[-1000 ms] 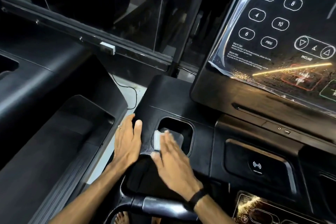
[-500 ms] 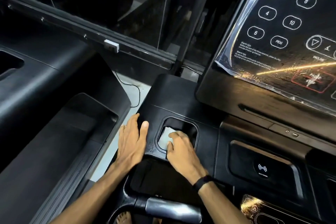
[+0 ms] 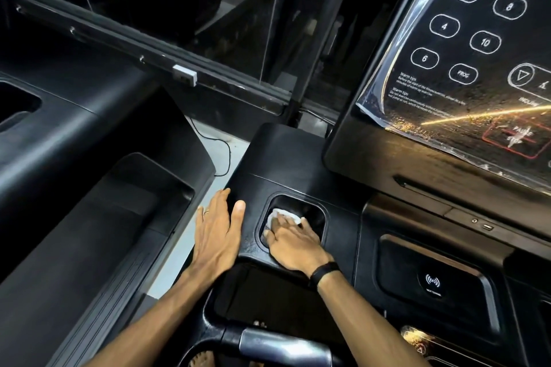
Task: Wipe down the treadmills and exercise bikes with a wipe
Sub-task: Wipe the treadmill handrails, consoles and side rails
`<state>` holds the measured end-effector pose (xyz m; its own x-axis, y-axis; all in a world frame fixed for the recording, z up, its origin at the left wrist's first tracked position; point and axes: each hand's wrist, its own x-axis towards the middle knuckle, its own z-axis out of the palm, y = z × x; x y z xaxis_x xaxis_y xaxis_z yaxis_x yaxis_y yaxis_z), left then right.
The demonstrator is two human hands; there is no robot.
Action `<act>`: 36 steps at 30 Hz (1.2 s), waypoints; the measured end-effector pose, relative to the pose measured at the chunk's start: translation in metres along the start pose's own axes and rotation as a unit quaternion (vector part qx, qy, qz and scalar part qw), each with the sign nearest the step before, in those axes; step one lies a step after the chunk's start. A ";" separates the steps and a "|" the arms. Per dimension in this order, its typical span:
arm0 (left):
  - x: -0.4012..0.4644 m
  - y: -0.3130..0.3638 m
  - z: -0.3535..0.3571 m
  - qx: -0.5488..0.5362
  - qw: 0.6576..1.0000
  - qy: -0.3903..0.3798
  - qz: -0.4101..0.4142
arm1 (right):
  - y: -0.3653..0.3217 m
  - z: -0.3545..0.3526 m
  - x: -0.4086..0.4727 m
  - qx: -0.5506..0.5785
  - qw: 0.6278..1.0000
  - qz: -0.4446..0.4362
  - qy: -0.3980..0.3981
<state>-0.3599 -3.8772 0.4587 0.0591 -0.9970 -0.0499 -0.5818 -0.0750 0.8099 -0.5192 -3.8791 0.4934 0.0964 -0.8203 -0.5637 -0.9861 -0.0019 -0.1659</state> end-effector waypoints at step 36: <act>-0.001 0.003 -0.001 -0.009 0.999 0.039 0.014 | -0.010 -0.040 -0.022 0.210 0.833 -0.107 0.500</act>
<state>-0.3614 -3.8760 0.4617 0.1055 -0.9942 0.0184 -0.5697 -0.0452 0.8206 -0.5170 -3.8835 0.5398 -0.1042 -0.8933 0.4373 -0.8057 -0.1819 -0.5637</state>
